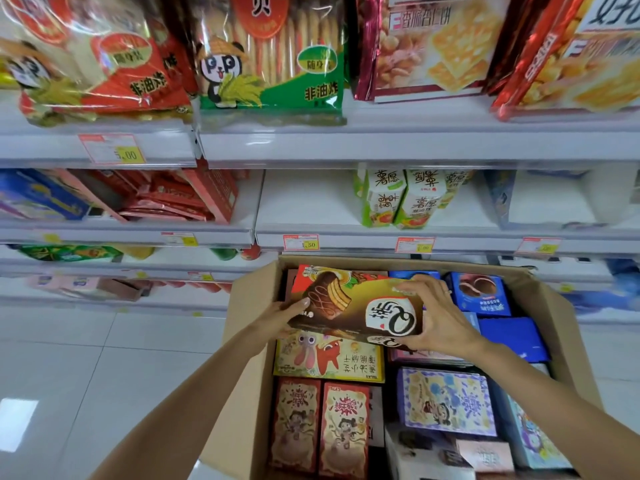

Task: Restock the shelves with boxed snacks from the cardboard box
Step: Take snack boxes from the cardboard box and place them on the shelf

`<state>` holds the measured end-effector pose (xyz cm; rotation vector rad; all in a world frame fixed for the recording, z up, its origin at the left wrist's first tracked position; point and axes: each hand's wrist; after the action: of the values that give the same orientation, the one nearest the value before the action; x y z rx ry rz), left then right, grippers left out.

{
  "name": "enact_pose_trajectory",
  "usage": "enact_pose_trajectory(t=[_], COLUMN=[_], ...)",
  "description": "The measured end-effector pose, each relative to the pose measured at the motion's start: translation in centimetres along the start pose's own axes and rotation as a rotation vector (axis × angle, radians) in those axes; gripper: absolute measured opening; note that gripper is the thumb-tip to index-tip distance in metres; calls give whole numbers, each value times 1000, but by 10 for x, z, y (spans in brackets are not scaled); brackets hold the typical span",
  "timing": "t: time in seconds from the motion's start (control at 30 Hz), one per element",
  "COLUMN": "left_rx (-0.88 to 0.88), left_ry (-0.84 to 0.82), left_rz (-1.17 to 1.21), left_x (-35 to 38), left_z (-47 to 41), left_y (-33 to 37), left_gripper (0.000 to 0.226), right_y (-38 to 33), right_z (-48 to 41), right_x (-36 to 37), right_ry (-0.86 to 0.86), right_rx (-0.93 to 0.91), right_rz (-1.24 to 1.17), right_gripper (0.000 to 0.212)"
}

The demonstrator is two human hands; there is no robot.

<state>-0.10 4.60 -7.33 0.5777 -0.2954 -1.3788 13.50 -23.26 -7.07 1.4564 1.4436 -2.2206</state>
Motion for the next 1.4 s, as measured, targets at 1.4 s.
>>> enact_pose_trajectory(t=[1.4], left_rx=[207], left_ry=[711], left_rz=[923], left_x=[-92], left_z=[79], left_y=[-53], left_gripper=[19], right_y=[-14], right_z=[-87], right_x=[74], right_ry=[-168], right_rx=[999], right_rz=[-611], right_gripper=[56])
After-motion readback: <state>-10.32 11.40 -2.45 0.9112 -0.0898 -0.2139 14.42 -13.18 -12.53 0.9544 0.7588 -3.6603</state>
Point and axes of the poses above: each hand's wrist, its own z-axis away from the middle knuckle, its own x-axis out of the palm, y = z × x, and after that the axes turned 4 degrees about -x, right-handed
